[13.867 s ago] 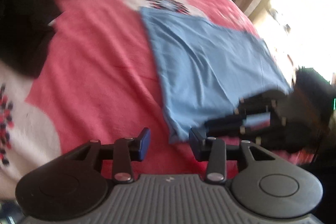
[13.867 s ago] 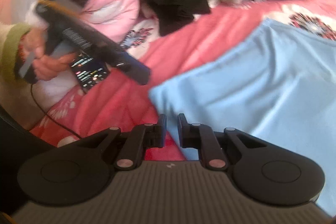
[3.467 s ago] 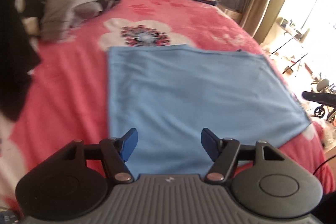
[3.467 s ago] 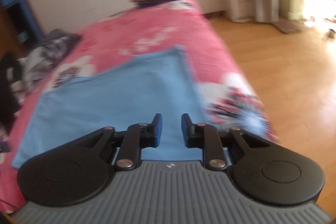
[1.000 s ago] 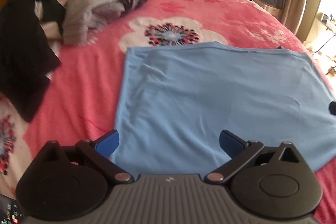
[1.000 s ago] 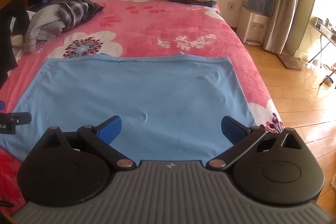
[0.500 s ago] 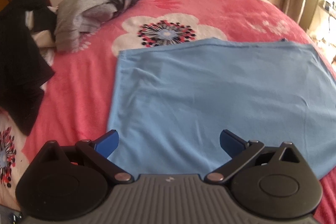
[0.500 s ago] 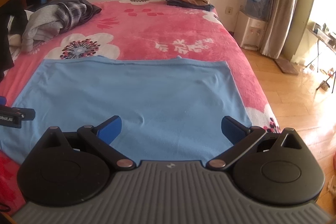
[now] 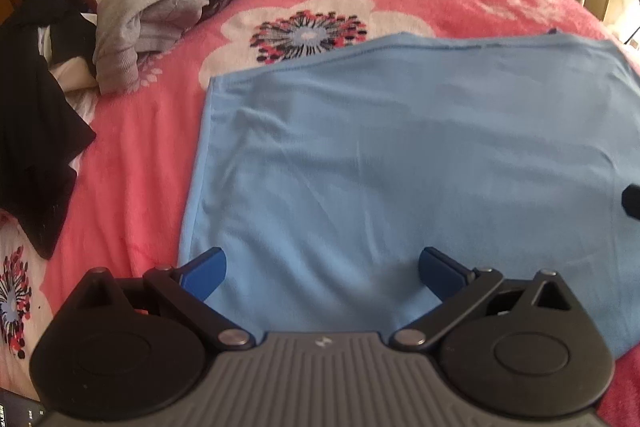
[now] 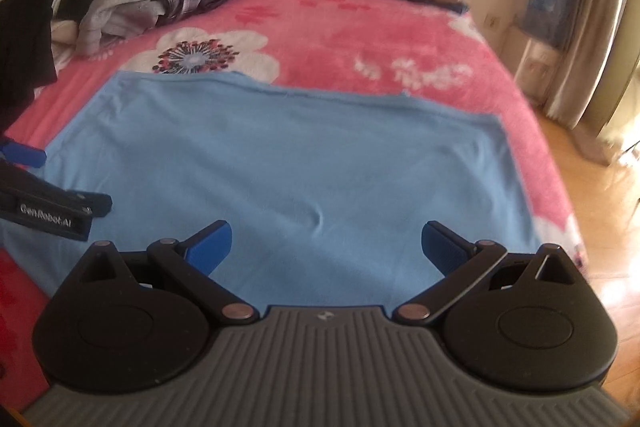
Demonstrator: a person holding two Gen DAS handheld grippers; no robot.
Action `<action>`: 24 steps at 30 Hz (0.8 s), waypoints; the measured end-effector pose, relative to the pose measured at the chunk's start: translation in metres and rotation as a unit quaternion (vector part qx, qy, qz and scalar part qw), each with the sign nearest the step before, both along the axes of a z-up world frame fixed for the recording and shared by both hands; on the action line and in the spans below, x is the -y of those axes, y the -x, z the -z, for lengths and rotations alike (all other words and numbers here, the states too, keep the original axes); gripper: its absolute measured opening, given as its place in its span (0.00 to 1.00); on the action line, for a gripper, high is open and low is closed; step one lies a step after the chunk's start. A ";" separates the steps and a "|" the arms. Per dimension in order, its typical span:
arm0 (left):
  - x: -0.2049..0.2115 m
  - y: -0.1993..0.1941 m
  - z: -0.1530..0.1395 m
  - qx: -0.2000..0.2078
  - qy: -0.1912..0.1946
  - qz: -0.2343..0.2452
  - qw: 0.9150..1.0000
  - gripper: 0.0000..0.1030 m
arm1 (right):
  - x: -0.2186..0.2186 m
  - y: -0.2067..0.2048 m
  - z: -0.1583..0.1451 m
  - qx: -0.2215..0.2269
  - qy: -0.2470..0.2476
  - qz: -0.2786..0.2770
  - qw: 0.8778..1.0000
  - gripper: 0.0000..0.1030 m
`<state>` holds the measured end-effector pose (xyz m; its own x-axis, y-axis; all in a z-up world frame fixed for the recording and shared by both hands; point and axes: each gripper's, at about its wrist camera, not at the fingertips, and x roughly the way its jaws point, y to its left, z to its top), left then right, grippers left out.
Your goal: Fold clothes
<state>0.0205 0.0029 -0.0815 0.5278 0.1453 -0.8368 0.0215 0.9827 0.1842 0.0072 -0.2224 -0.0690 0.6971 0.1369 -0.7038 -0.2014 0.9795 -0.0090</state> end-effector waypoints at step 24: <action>-0.006 -0.004 0.004 -0.020 0.025 -0.021 0.999 1.00 | 0.098 -0.007 0.005 -0.005 -0.009 0.111 0.994 0.56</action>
